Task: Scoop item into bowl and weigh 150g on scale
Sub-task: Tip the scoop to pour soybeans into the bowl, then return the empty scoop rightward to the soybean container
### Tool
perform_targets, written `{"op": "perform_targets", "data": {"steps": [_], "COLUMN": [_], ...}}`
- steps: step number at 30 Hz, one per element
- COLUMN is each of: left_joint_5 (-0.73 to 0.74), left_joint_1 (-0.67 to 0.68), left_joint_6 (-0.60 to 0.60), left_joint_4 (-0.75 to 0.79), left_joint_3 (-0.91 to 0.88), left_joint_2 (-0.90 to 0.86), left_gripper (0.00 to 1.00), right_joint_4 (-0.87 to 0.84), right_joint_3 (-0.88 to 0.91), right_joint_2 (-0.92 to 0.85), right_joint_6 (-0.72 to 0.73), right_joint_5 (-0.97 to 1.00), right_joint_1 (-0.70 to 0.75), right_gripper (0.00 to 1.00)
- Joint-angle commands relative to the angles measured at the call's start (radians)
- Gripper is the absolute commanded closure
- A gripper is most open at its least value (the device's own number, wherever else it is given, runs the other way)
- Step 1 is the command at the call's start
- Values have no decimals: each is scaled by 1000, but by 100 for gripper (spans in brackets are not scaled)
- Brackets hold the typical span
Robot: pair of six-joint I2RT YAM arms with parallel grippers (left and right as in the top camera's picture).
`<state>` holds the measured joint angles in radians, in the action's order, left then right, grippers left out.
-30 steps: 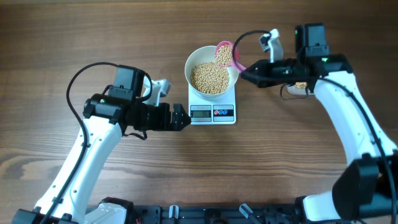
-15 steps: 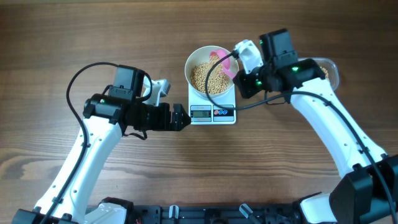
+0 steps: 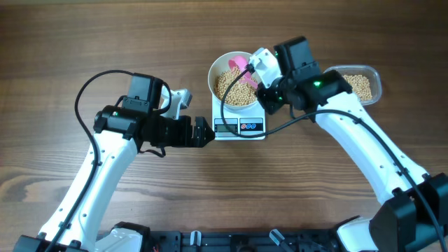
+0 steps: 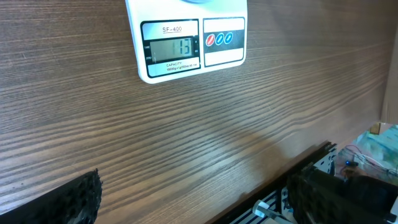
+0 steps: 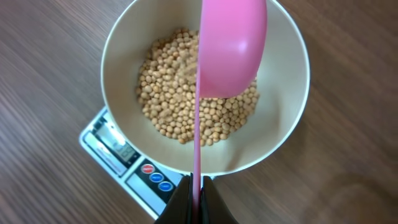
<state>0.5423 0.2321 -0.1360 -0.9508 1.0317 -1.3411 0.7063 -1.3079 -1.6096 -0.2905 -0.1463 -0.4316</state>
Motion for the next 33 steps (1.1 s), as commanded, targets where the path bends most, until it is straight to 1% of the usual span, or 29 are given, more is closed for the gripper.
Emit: {"op": "perform_targets", "data": {"steps": [1, 6, 16, 25, 28, 31, 32, 33], "left_joint_5": [-10, -10, -10, -10, -10, -10, -10, -10], "left_joint_1": [1, 1, 1, 1, 1, 1, 1, 1], "left_joint_6": [-2, -2, -2, -2, -2, -2, -2, -2], "left_joint_4": [-1, -1, -1, -1, -1, 0, 0, -1], "left_joint_3": [0, 0, 0, 0, 0, 0, 0, 0], "left_joint_2": [-2, -2, -2, -2, -2, -2, -2, -2], "left_gripper": [0, 0, 0, 0, 0, 0, 0, 0], "right_joint_4": [-10, -17, -47, -103, -85, -37, -13, -5], "right_joint_3": [-21, -21, -22, -22, -22, -22, -22, -22], "right_joint_2": [19, 21, 40, 115, 129, 127, 127, 127], "right_joint_6": [-70, -117, -125, -127, -119, -86, -49, -32], "right_joint_5": [140, 241, 243, 283, 252, 126, 44, 14], "right_joint_1": [-37, -82, -98, -98, -97, -86, -68, -57], "right_gripper": [96, 96, 96, 96, 96, 95, 96, 96]}}
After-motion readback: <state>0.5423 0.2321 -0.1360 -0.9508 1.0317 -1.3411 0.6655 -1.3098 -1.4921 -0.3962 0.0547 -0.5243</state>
